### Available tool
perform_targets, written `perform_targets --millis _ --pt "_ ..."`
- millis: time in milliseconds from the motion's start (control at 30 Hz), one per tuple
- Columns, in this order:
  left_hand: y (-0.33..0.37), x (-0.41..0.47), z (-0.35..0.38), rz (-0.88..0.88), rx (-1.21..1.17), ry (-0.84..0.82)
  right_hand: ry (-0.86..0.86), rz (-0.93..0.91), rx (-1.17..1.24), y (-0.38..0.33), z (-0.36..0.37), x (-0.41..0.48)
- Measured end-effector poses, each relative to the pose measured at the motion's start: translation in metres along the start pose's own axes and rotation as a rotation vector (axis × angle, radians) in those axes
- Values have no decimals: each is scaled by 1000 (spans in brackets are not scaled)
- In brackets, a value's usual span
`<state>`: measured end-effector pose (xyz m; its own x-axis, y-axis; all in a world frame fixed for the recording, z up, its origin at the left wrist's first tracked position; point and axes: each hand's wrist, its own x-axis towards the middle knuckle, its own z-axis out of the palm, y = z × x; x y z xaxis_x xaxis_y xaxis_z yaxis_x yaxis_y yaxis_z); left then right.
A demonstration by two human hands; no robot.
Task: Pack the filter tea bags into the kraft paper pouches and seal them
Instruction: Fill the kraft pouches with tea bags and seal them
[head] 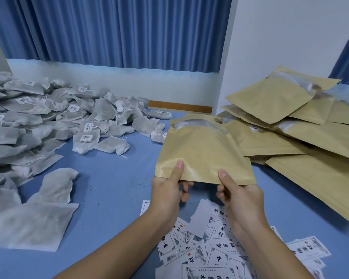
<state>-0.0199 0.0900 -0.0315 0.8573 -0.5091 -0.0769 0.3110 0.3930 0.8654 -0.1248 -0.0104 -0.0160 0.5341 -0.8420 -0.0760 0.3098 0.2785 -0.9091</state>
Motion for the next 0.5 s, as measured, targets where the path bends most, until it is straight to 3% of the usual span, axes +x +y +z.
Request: perform_targets --millis 133,200,367,500 --pt "1 -2 4 -98 -71 27 0 -10 14 -3 2 0" --pt "-2 -2 6 -71 43 45 -36 34 51 0 7 -6" --pt "-14 -16 10 -57 286 -112 -153 106 -34 7 19 -14" --pt "-8 -14 13 -54 168 -51 -181 101 -59 -1 19 -12"
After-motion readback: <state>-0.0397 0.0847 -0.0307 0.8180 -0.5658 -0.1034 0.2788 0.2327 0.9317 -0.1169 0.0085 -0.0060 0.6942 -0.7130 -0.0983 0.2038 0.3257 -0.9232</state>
